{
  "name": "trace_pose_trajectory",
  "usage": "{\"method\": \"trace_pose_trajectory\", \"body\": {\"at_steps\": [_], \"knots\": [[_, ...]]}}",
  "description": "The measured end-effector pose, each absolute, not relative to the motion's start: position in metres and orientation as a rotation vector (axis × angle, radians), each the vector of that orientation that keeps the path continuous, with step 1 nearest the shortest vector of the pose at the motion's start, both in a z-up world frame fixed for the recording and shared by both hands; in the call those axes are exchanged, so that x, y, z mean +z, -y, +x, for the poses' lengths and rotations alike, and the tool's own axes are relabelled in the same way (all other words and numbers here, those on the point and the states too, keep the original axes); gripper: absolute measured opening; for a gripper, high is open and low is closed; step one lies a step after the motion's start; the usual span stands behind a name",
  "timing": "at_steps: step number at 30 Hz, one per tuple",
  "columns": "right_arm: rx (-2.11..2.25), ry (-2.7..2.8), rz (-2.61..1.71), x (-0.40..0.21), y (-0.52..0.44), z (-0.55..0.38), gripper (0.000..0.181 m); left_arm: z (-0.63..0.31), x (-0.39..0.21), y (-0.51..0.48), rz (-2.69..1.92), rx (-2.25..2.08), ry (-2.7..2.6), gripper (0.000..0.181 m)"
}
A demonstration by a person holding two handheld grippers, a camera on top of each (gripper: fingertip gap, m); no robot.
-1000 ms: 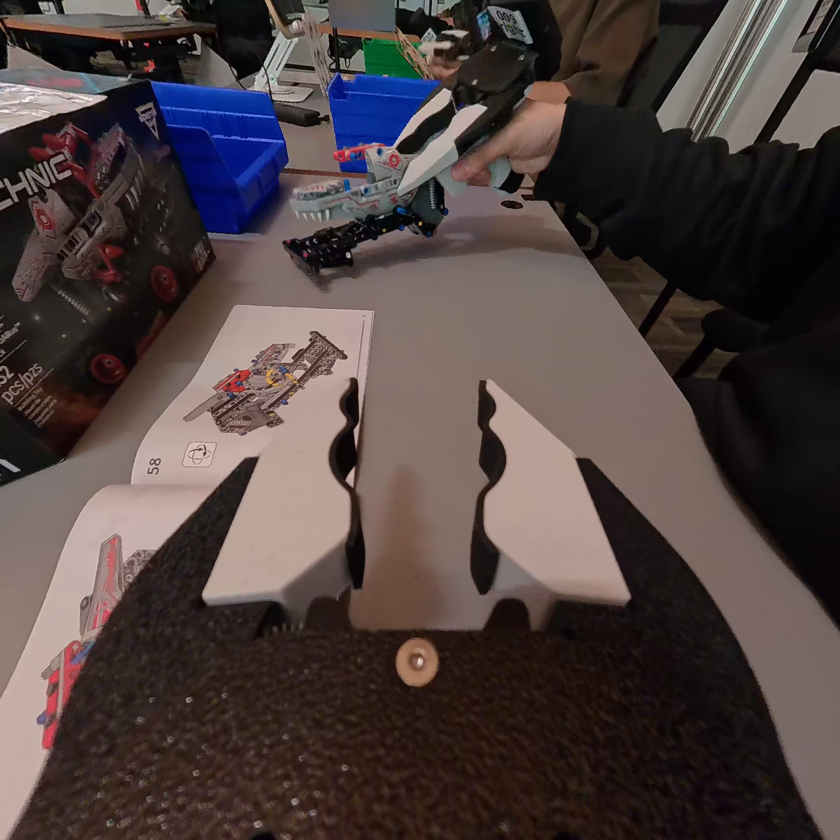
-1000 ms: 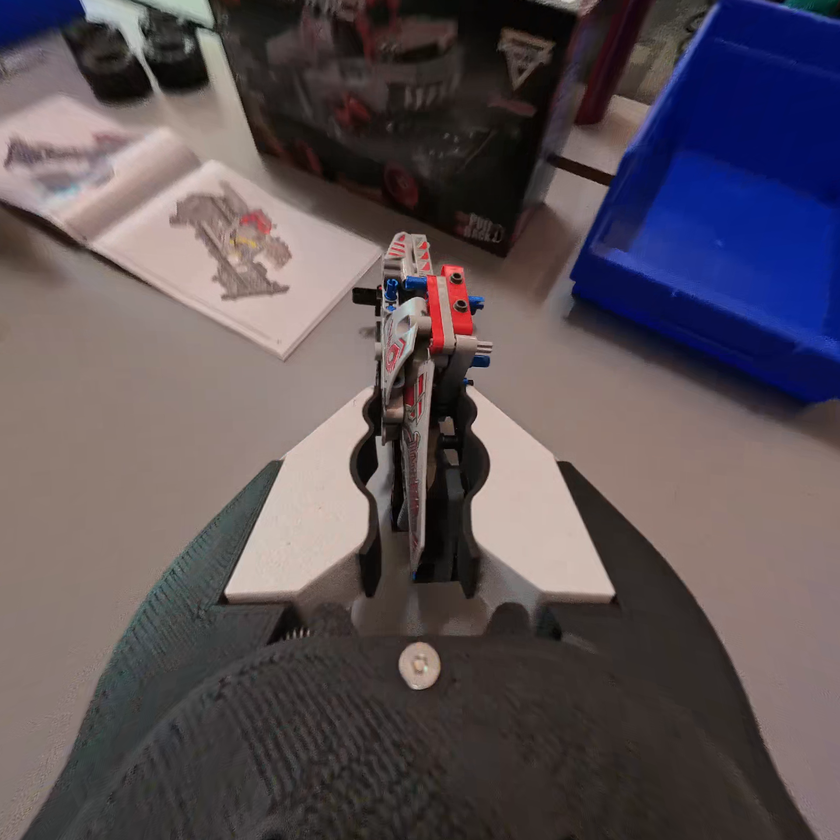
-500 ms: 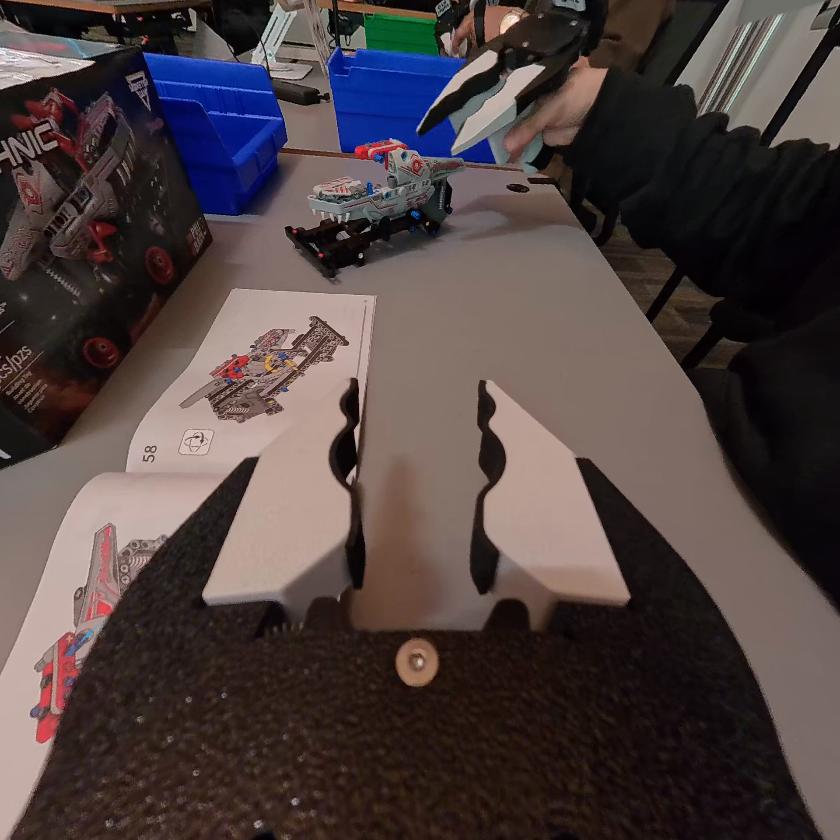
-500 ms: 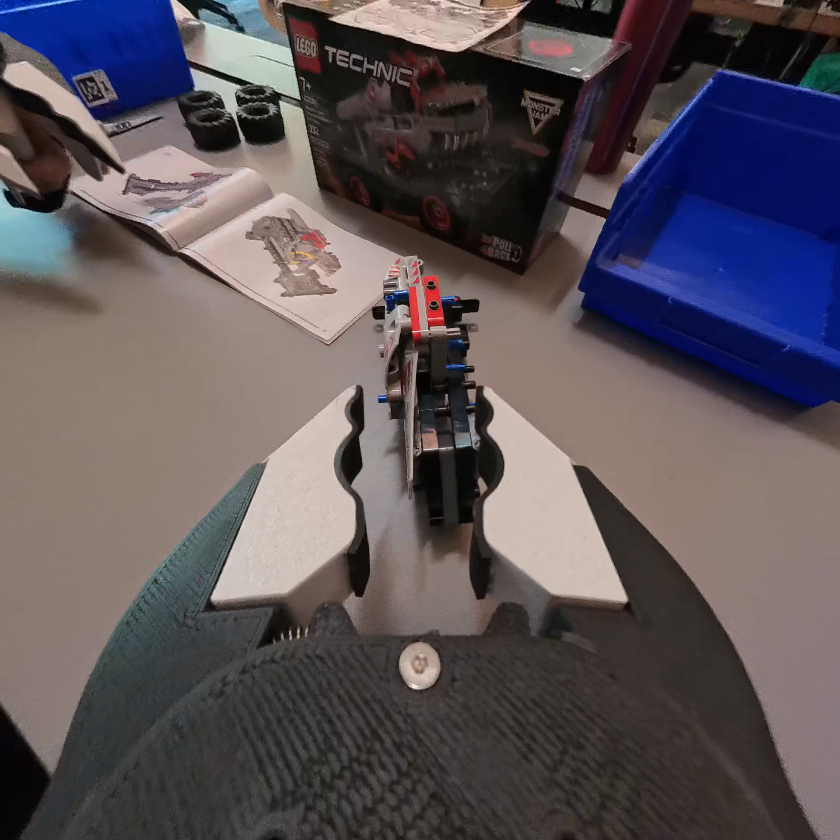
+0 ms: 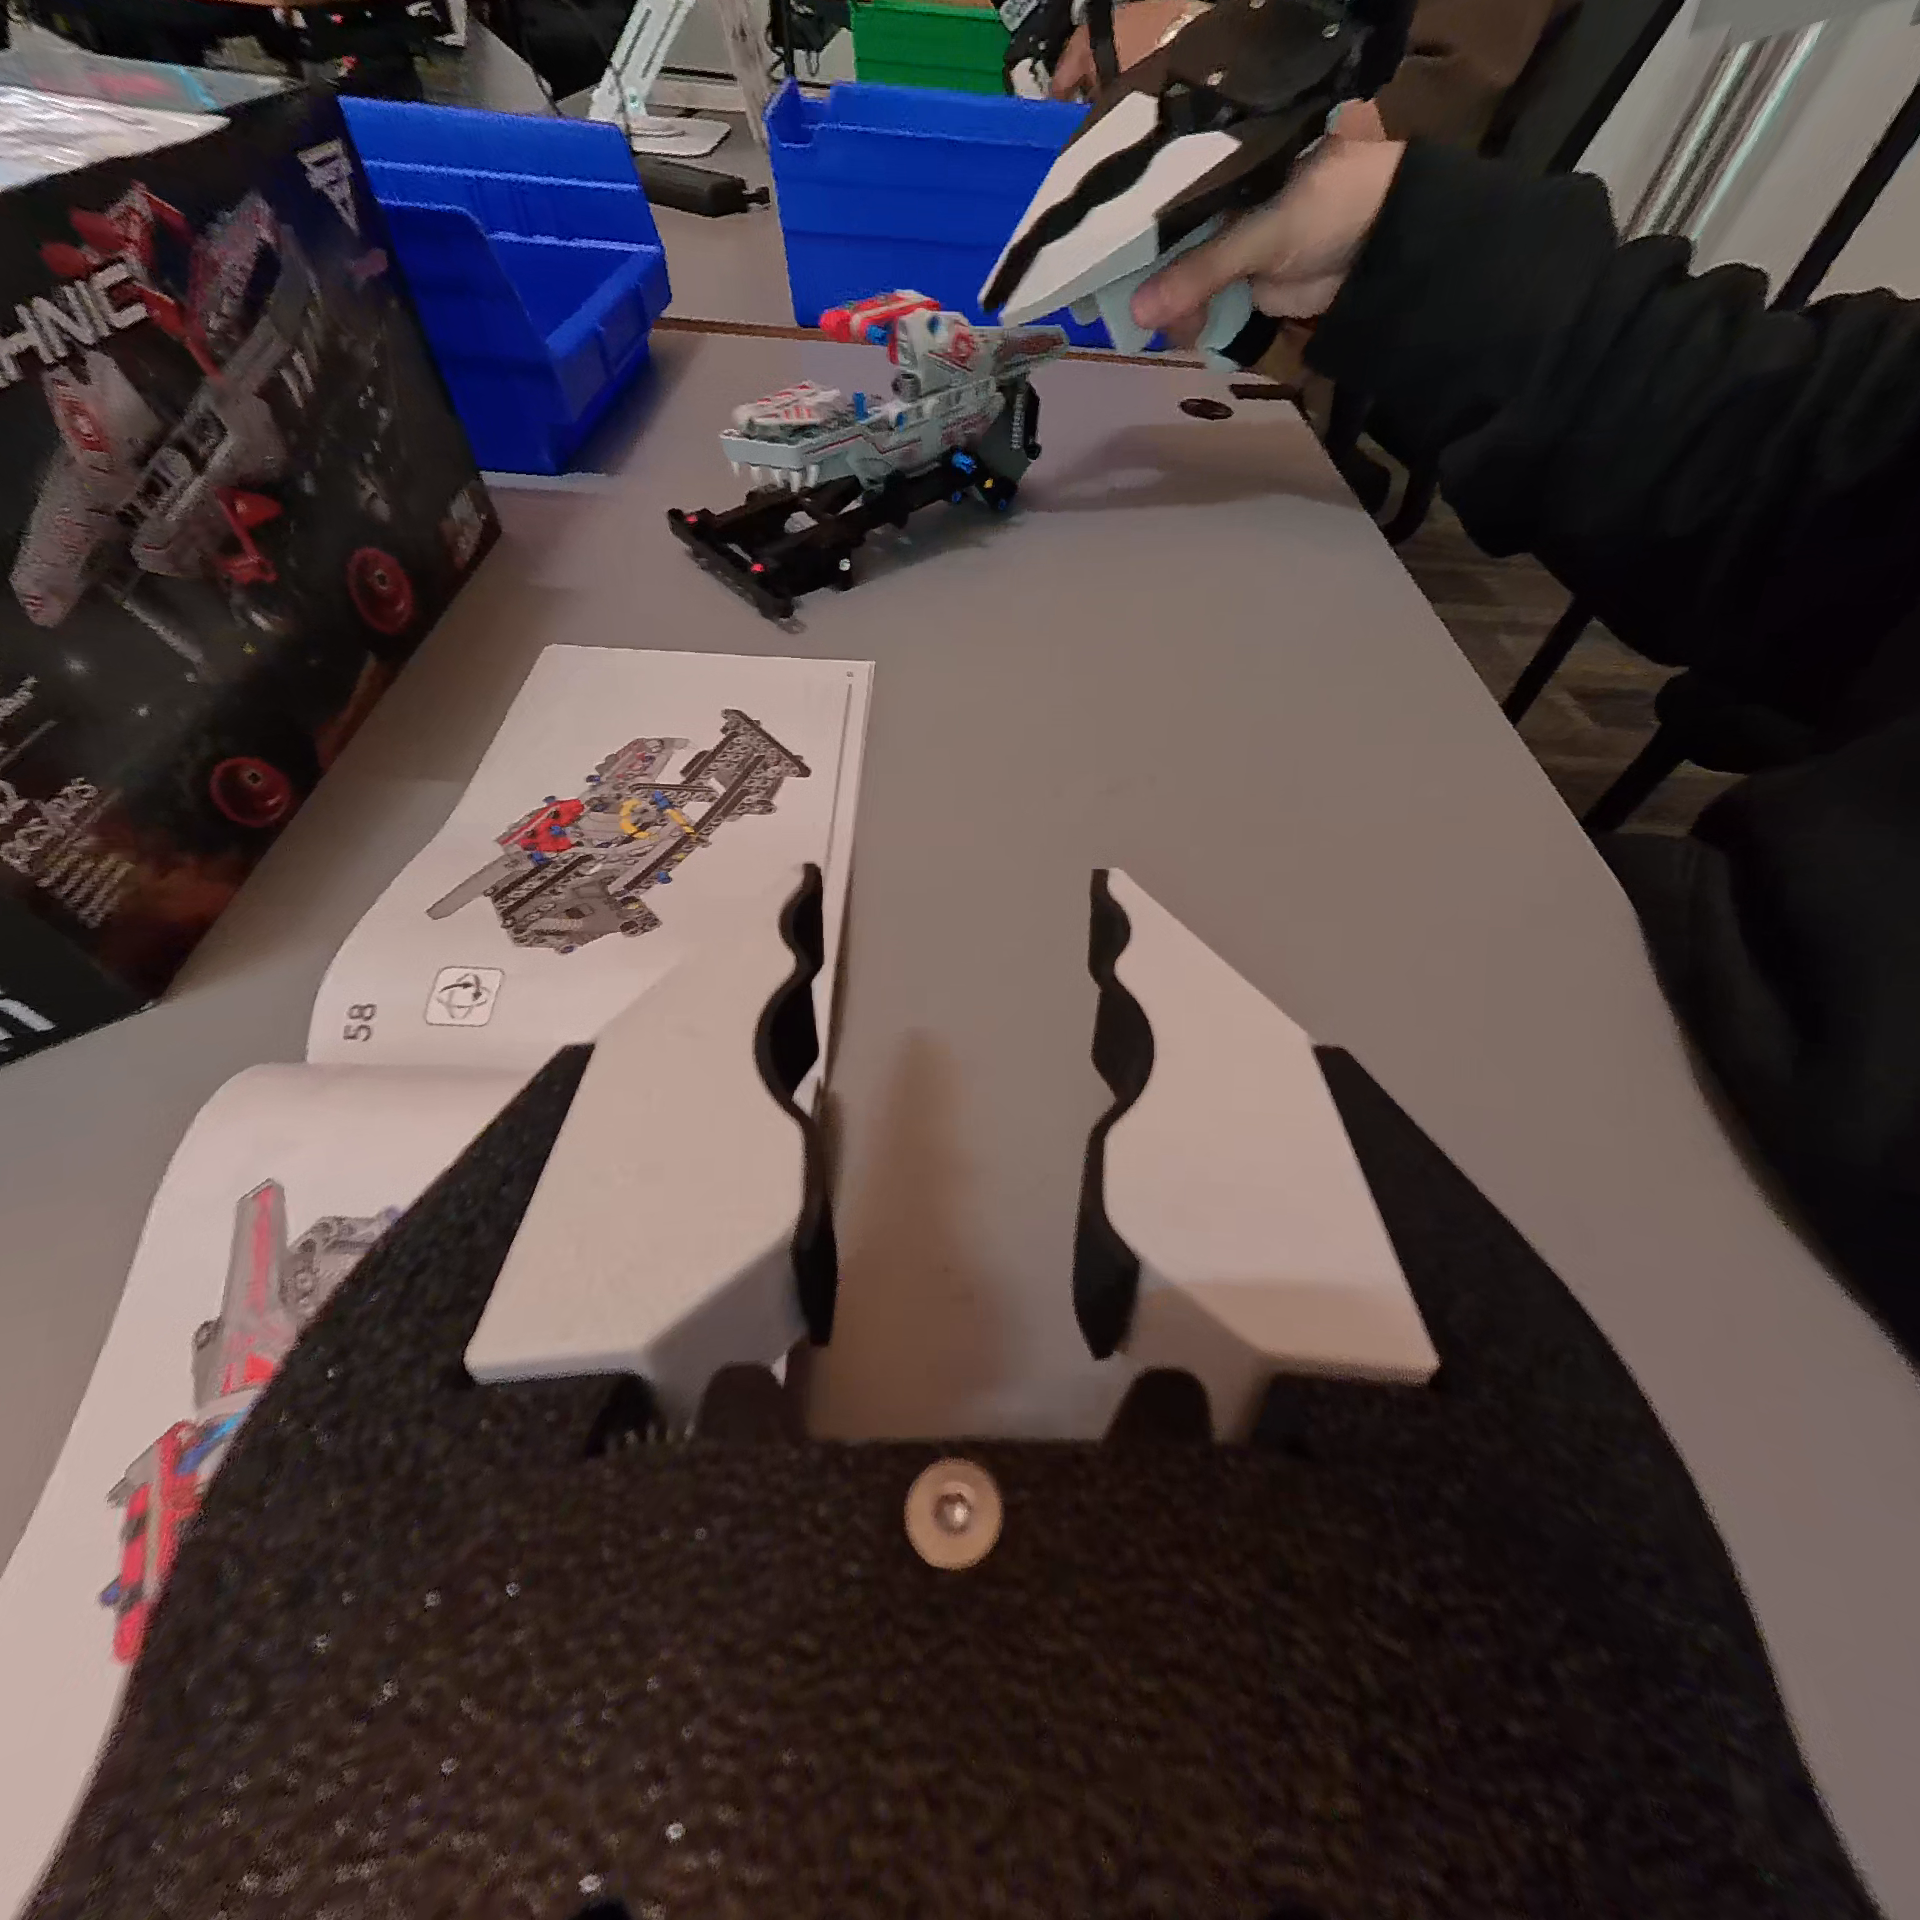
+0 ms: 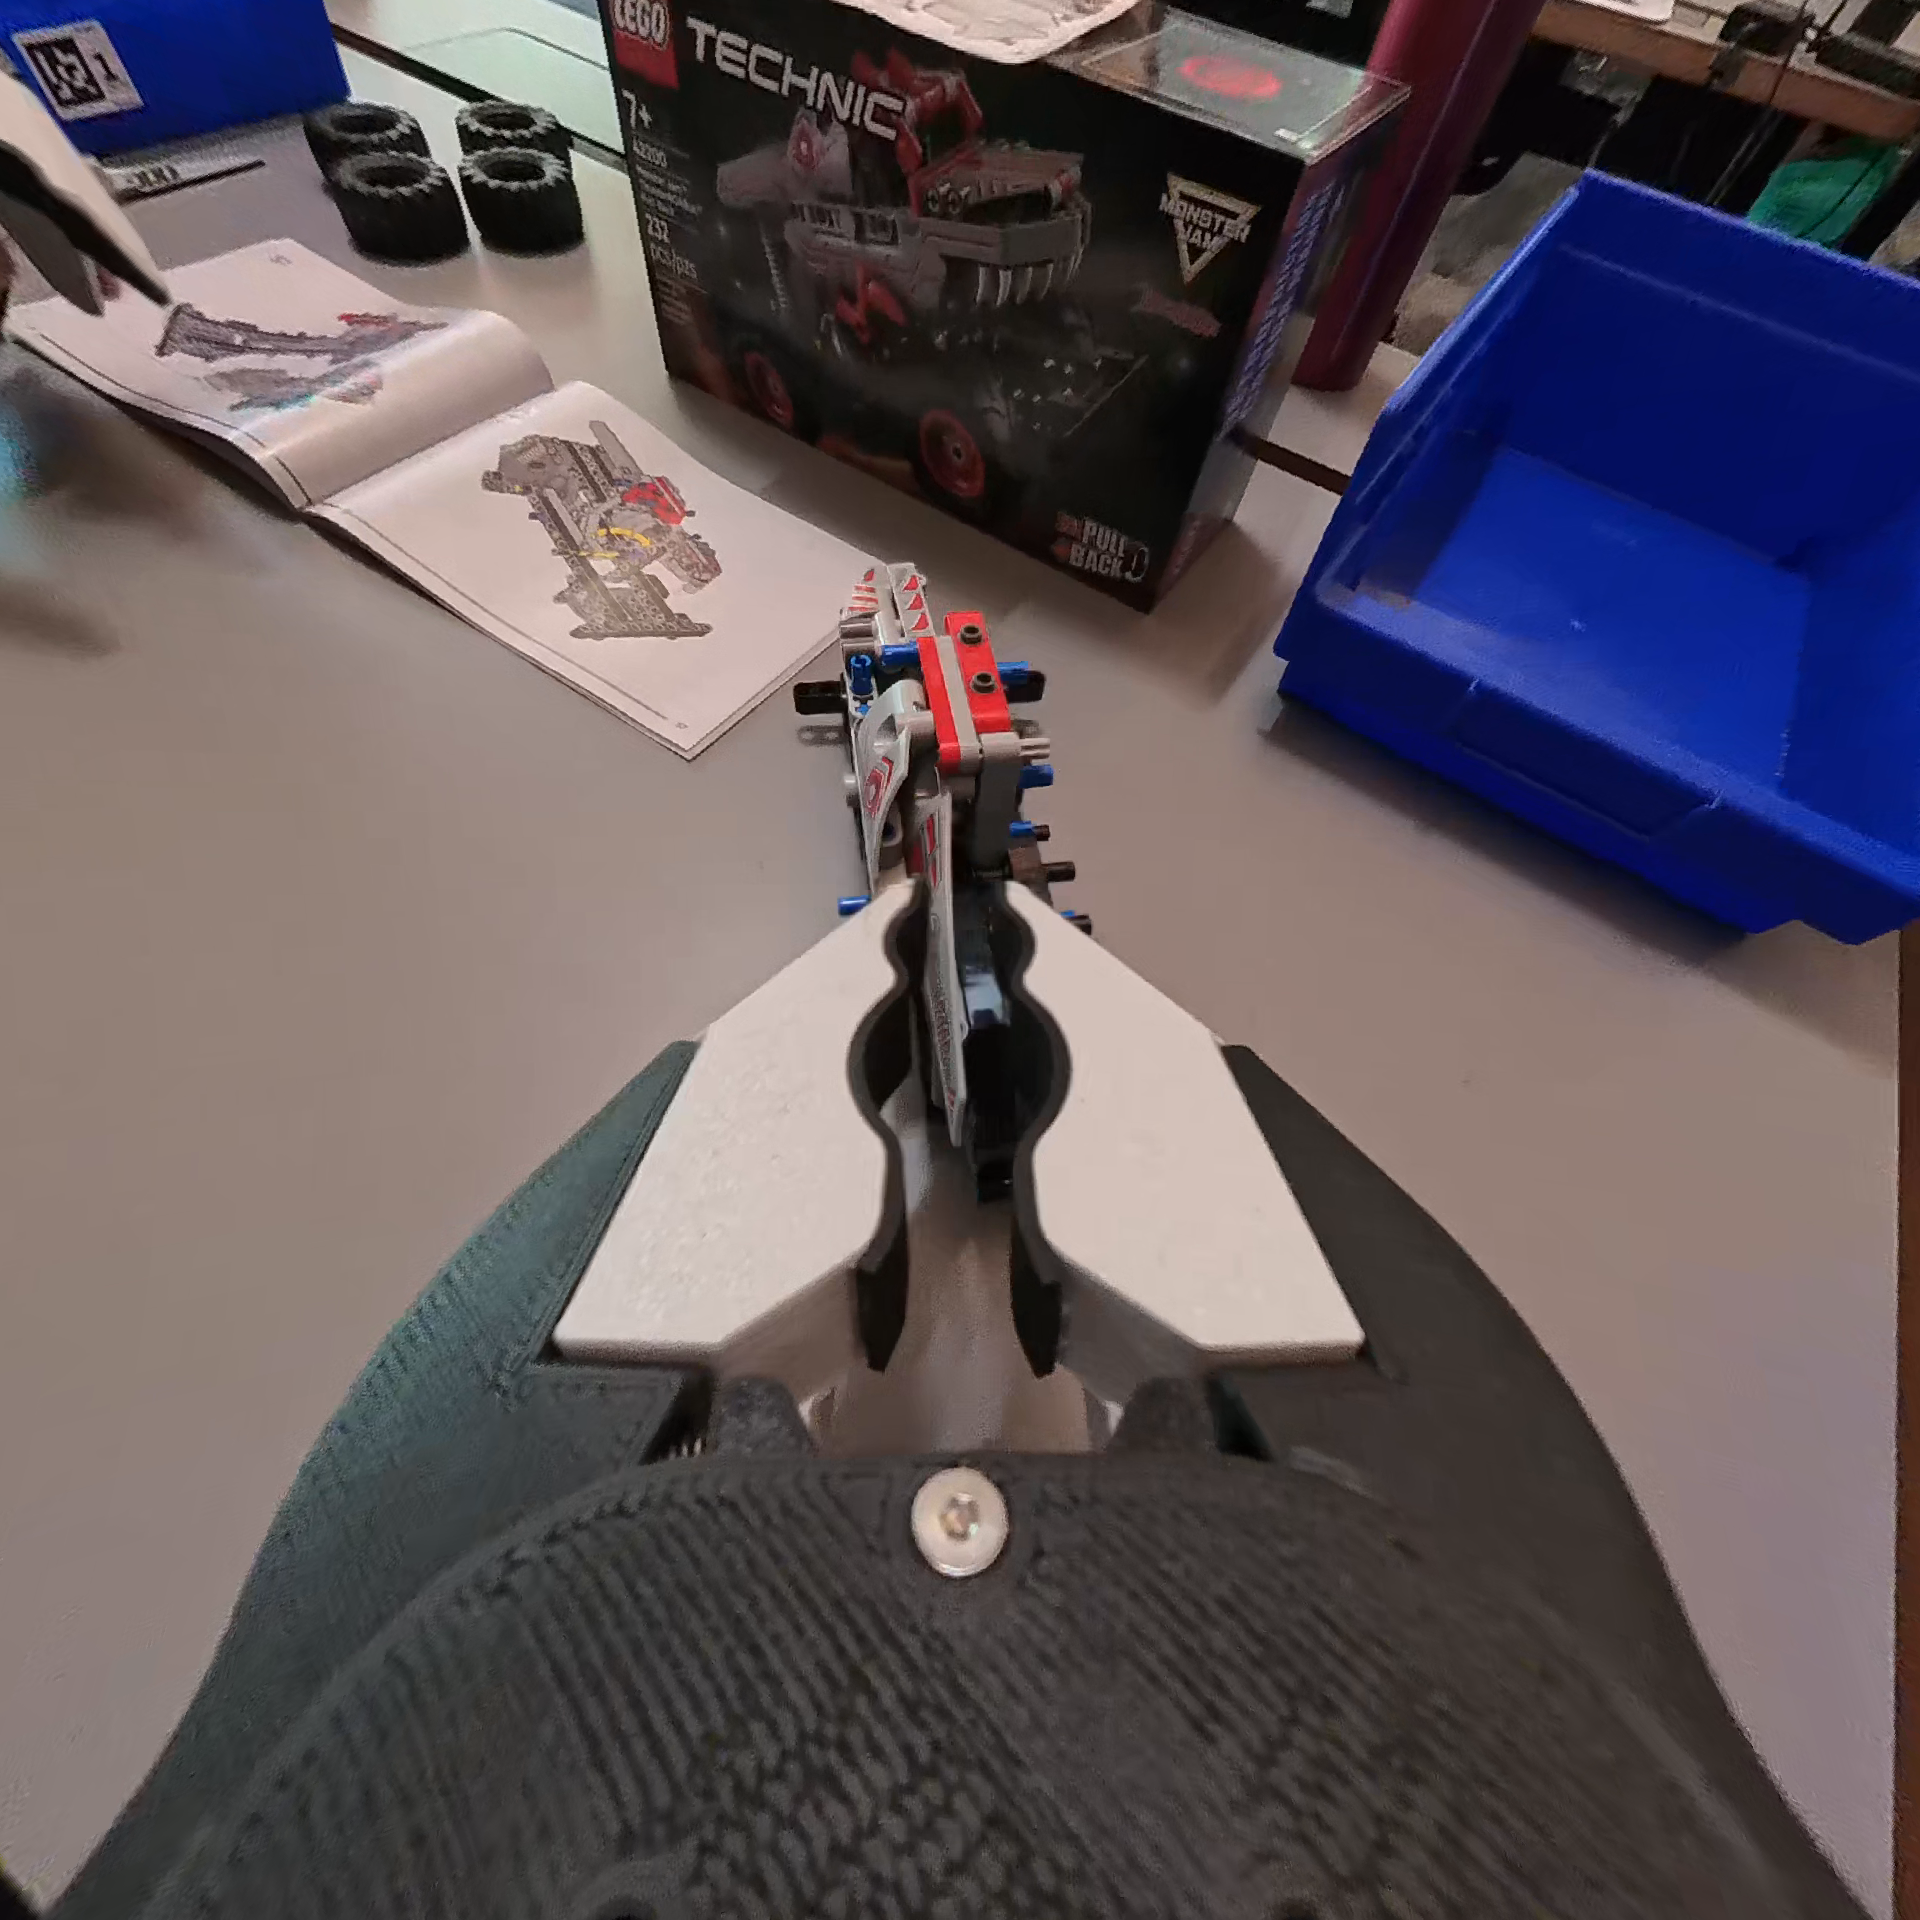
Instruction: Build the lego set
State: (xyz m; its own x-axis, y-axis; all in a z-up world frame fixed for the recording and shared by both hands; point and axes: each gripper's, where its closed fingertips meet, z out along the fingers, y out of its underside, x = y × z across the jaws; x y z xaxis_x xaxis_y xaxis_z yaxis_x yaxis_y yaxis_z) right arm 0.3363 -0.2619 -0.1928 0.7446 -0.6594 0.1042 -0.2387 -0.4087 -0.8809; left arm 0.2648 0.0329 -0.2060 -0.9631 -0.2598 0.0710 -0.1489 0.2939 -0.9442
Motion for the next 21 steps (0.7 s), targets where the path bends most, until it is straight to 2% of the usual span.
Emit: {"method": "trace_pose_trajectory", "body": {"at_steps": [7,12,18,21], "knots": [[-0.641,-0.625,-2.019,-0.164,0.233,0.302,0.041,0.276,-0.216,-0.022,-0.394,-1.416,-2.452,0.034],[-0.349,-0.421,-2.125,-0.199,0.149,0.262,0.043,0.289,-0.242,0.017,-0.548,-1.146,-2.574,0.040],[-0.283,-0.471,-2.174,-0.231,0.127,0.280,0.042,0.303,-0.281,0.000,-0.800,-0.931,-2.691,0.049],[-0.294,-0.422,-2.174,-0.231,0.122,0.285,0.040,0.287,-0.280,-0.003,-0.777,-1.019,-2.726,0.044]]}}
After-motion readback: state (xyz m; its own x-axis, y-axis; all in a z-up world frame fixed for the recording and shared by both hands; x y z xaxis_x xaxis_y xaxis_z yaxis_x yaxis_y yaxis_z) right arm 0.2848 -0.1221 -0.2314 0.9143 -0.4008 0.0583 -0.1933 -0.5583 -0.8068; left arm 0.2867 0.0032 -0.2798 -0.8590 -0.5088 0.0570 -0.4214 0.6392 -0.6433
